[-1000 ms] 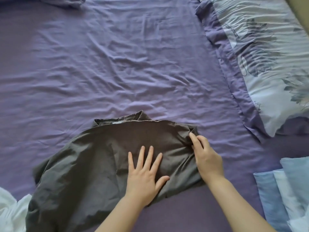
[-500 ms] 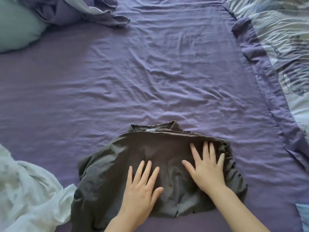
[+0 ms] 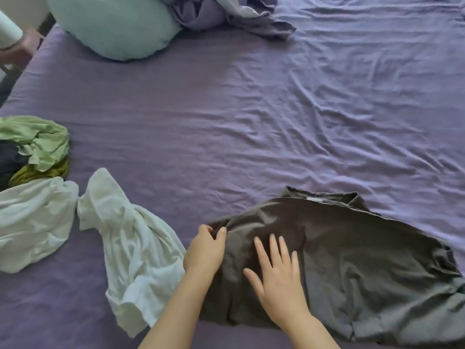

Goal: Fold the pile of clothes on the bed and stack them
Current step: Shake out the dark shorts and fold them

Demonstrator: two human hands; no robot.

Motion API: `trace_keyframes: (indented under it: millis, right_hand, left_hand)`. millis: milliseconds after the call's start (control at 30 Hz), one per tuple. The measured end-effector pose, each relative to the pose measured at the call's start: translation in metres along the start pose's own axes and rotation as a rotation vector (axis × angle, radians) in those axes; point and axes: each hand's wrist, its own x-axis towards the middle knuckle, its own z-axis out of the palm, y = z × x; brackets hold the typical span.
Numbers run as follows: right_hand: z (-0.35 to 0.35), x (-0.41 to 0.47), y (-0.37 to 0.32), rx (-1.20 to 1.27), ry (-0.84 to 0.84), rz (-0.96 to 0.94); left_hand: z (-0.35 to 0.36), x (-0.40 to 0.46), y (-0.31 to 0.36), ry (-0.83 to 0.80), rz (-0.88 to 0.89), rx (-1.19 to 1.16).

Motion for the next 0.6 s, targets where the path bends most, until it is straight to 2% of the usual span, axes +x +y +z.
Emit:
trace_keyframes:
  millis: [133, 200, 300, 433, 500, 600]
  right_hand:
    - [0.009, -0.002, -0.004, 0.082, 0.039, -0.068]
    - [0.012, -0.001, -0.003, 0.089, 0.021, -0.058]
    - [0.013, 0.001, -0.006, 0.068, 0.003, -0.036]
    - [0.021, 0.011, -0.013, 0.021, -0.044, -0.008]
    - [0.025, 0.021, -0.018, -0.041, -0.110, 0.014]
    - [0.026, 0.035, -0.022, -0.043, -0.222, 0.050]
  left_hand:
    - [0.000, -0.001, 0.001, -0.173, -0.067, -0.581]
    - [-0.001, -0.003, 0.001, -0.144, 0.057, -0.721]
    - [-0.005, 0.000, -0.001, -0.027, 0.312, -0.602]
    - [-0.003, 0.007, -0.005, 0.114, 0.418, -0.391]
    - [0.002, 0.013, -0.013, 0.190, 0.424, -0.256]
    - [0.007, 0.019, -0.024, 0.072, 0.236, -0.340]
